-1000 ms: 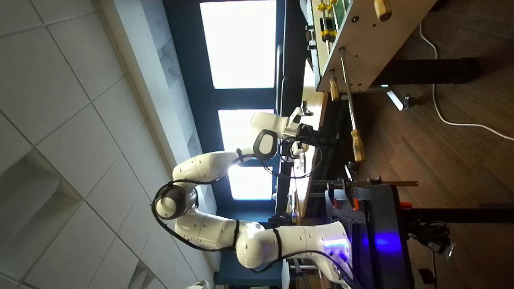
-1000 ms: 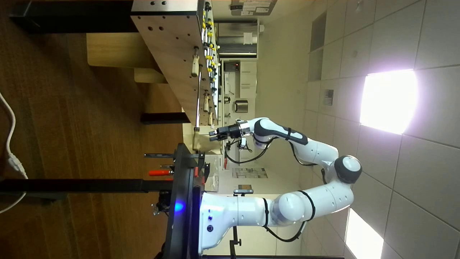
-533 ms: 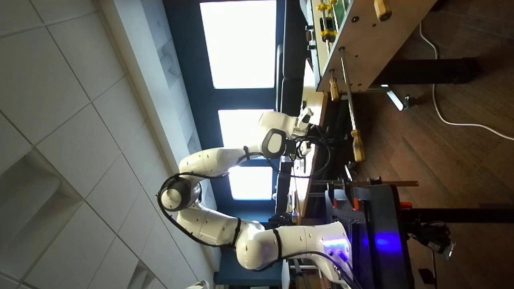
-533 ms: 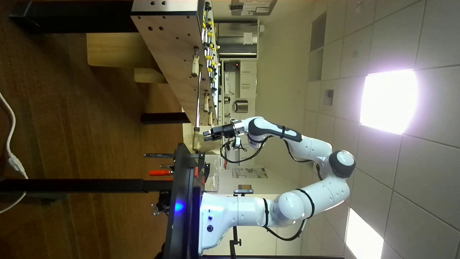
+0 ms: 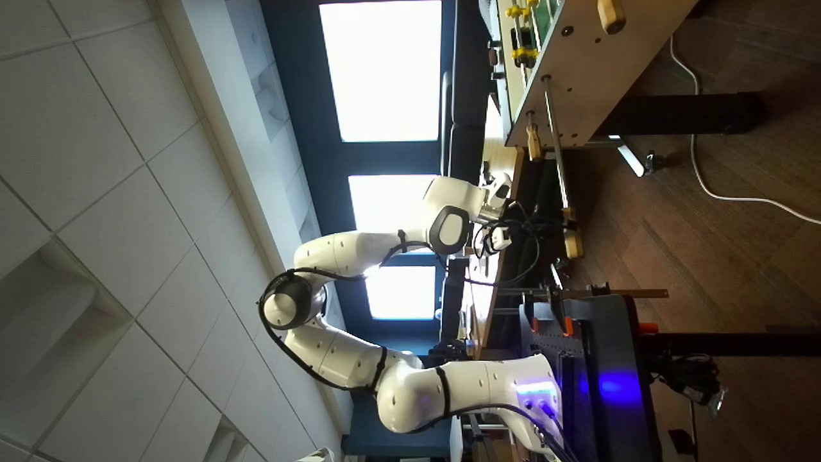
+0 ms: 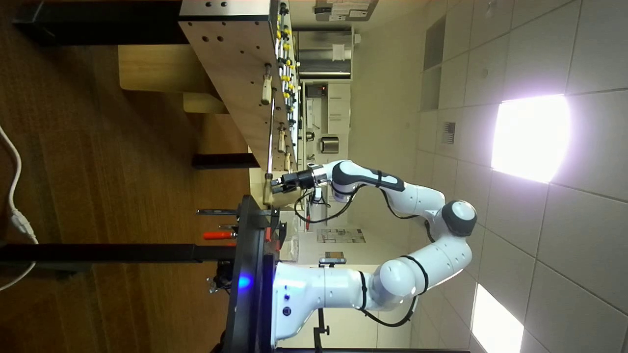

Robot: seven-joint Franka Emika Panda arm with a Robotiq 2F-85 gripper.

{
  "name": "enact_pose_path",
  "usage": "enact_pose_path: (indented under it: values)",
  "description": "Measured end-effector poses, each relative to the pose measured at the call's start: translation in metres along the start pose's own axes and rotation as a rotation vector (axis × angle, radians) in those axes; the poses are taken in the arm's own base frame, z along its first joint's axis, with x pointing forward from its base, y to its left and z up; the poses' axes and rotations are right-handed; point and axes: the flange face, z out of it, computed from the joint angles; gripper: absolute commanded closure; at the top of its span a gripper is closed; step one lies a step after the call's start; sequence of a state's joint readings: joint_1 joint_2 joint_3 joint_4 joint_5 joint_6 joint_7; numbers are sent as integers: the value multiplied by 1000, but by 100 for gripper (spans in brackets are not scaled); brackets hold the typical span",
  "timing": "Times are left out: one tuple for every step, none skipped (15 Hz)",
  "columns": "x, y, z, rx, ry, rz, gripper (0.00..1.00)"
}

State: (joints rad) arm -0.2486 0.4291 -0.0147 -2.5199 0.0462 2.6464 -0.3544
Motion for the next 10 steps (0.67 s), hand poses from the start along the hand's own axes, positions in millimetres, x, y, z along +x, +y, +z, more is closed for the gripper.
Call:
enact_pose_path:
  values:
    - [-1,1,2,3,-2,3,0]
    - [-1,2,5,5,-3,6,0]
    - [-2,4,7,8,-5,10,0]
    - [-3,5,9,10,-8,13,0]
    - [-4,6,11,12,-11,15,0]
    - [-5,8,14,14,-14,15,25]
    - [-6,9,15,16,-17,12,26]
    - [-6,10,17,18,-19,10,34]
    - [-7,11,19,20,-21,8,41]
    - [-8,13,20,22,-23,3,50]
